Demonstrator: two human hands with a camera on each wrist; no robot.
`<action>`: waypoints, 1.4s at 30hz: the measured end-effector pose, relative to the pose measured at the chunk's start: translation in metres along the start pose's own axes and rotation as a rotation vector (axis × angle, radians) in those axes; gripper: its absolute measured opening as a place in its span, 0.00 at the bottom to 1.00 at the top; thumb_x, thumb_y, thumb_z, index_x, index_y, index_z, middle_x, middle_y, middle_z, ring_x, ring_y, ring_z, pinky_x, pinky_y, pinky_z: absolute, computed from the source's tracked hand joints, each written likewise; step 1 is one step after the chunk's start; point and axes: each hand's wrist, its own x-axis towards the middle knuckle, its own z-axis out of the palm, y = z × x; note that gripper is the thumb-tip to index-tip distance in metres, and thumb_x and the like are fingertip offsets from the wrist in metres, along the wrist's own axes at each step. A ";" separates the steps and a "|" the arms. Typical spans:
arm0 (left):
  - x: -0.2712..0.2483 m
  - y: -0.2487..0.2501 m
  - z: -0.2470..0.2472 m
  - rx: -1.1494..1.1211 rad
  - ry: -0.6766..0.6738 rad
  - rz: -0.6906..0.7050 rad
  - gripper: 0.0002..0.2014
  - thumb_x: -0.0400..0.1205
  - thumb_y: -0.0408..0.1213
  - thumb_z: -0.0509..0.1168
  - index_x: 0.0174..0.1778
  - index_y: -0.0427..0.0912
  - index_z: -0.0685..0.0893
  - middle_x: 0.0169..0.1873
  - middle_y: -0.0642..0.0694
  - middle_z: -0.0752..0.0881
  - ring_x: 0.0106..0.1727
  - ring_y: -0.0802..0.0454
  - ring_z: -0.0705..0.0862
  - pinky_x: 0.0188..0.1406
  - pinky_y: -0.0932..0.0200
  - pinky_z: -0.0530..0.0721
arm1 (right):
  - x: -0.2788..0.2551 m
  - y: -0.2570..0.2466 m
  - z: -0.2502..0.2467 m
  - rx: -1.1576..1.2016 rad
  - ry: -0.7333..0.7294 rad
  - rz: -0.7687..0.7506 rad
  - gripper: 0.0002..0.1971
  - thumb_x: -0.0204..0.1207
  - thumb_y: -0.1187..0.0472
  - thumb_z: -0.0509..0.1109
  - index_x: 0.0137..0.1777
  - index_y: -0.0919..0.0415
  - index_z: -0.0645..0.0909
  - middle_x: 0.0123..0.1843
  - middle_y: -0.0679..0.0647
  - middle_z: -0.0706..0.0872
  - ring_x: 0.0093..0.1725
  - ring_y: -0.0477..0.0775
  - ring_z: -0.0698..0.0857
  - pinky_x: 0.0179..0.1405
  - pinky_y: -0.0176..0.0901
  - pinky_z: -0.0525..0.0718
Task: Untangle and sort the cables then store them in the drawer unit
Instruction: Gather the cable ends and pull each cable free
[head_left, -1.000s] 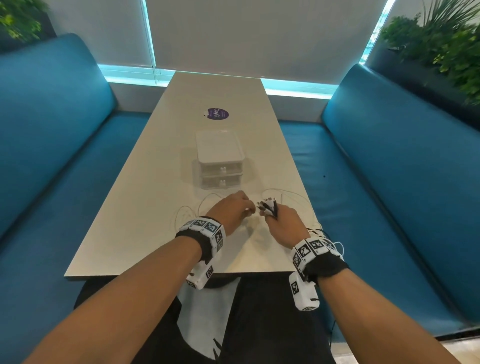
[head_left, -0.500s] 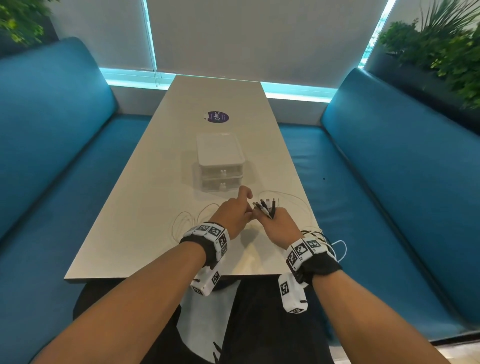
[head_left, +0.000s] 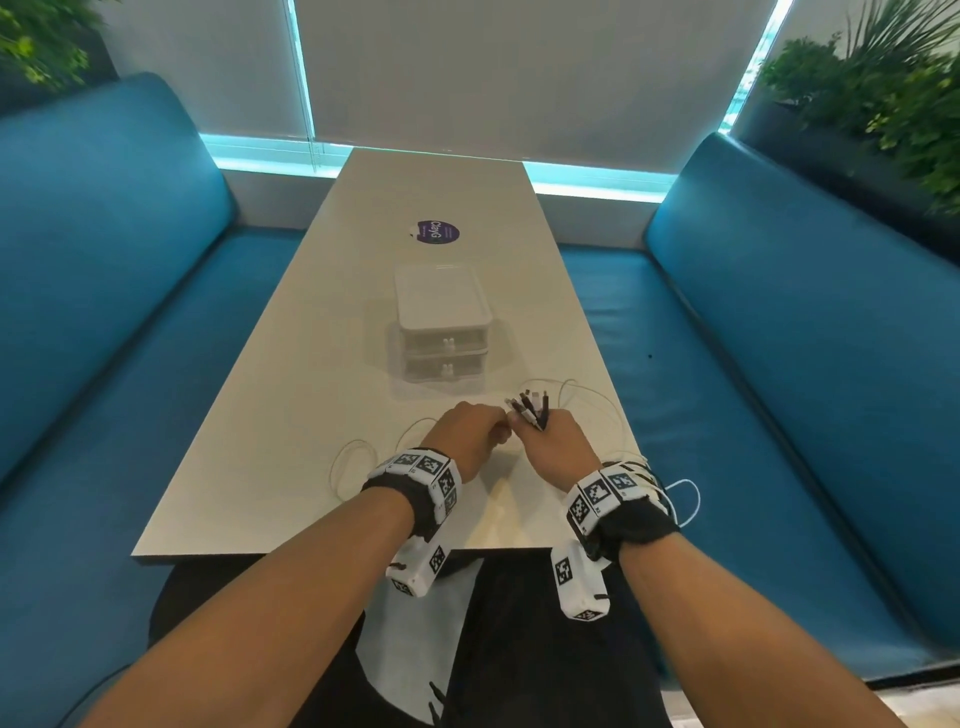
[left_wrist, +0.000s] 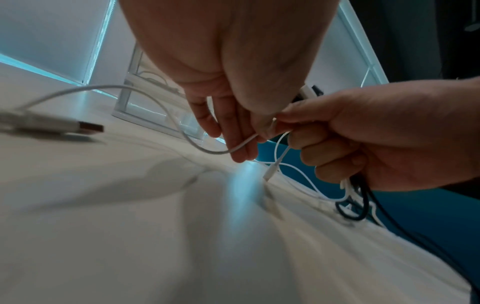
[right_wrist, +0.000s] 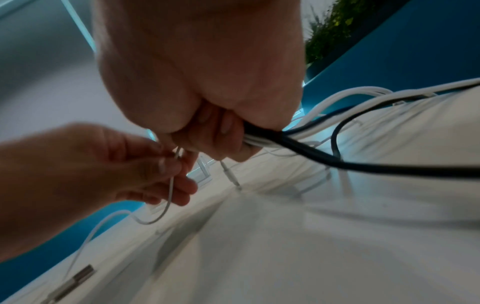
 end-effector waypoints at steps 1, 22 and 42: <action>0.001 0.002 0.001 -0.044 -0.003 -0.012 0.09 0.84 0.33 0.61 0.46 0.40 0.87 0.43 0.43 0.90 0.46 0.43 0.88 0.53 0.45 0.85 | 0.000 0.000 0.001 -0.021 0.001 -0.013 0.15 0.82 0.46 0.66 0.50 0.54 0.88 0.43 0.53 0.90 0.48 0.59 0.88 0.49 0.49 0.82; -0.014 -0.008 -0.010 0.117 -0.254 -0.025 0.11 0.86 0.37 0.59 0.44 0.42 0.87 0.42 0.43 0.89 0.45 0.44 0.87 0.52 0.50 0.83 | -0.010 -0.021 0.004 -0.138 -0.048 -0.188 0.19 0.90 0.50 0.55 0.47 0.60 0.80 0.45 0.56 0.87 0.45 0.56 0.84 0.48 0.47 0.77; -0.017 -0.021 -0.025 0.182 -0.223 -0.078 0.12 0.88 0.40 0.60 0.45 0.40 0.87 0.45 0.42 0.88 0.46 0.41 0.85 0.49 0.53 0.80 | -0.009 -0.029 0.012 0.038 -0.112 -0.125 0.17 0.88 0.49 0.55 0.39 0.51 0.77 0.27 0.45 0.78 0.28 0.45 0.75 0.37 0.44 0.73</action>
